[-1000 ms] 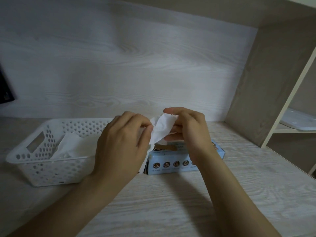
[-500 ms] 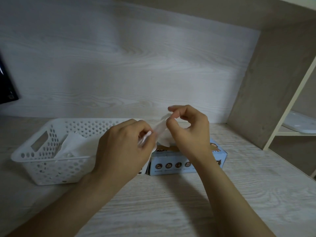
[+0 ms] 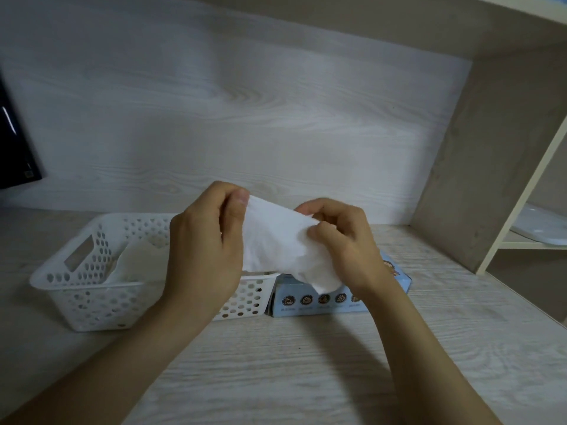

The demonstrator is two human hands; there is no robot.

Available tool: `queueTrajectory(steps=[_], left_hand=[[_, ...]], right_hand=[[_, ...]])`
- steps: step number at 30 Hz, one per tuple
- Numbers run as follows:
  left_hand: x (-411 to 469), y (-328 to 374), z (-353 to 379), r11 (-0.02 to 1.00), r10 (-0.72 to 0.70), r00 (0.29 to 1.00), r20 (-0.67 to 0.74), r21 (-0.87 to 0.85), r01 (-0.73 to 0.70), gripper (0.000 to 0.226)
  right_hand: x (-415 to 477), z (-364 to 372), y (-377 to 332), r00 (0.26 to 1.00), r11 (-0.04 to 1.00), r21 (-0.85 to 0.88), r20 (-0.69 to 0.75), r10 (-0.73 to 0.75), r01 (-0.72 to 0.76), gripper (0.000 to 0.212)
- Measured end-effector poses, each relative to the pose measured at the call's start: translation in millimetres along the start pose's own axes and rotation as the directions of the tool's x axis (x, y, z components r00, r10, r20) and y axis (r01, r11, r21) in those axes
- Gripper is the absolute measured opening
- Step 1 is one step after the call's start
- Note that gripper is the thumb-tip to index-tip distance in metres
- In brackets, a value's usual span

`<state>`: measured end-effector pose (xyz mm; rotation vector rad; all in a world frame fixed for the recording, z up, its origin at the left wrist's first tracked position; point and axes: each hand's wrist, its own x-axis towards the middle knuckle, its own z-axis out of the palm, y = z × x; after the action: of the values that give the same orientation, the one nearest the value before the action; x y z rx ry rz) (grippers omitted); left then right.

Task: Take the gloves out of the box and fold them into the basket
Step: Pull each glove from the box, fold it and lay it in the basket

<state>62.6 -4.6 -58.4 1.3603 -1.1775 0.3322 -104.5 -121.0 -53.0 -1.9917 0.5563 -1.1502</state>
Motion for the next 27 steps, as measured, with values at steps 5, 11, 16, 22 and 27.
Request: queueTrajectory(steps=[5, 11, 16, 22, 27], left_hand=[[11.6, -3.9, -2.1, 0.951, -0.213, 0.975, 0.062, -0.216, 0.222, 0.036], [28.3, -22.1, -10.5, 0.789, -0.459, 0.863, 0.21, -0.351, 0.505, 0.041], [41.2, -44.3, -23.6, 0.924, -0.37, 0.922, 0.113, -0.055, 0.377, 0.043], [50.5, -62.2, -42.9, 0.942, -0.248, 0.964, 0.099, 0.257, 0.217, 0.034], [54.3, -80.4, -53.9, 0.907, -0.27, 0.959, 0.083, 0.355, 0.225, 0.037]], right_hand=[[-3.0, -3.9, -7.2, 0.935, 0.887, 0.359, 0.302, 0.186, -0.292, 0.028], [-3.4, -0.9, -9.1, 0.963, 0.919, 0.303, 0.173, 0.208, -0.253, 0.014], [1.6, 12.6, 6.2, 0.988, 0.989, 0.017, -0.042, 0.151, -0.15, 0.012], [7.4, 29.1, 20.4, 0.995, 0.98, -0.201, -0.097, -0.015, -0.004, 0.005], [25.8, 41.0, 9.6, 0.991, 0.959, -0.281, -0.134, -0.004, -0.034, 0.018]])
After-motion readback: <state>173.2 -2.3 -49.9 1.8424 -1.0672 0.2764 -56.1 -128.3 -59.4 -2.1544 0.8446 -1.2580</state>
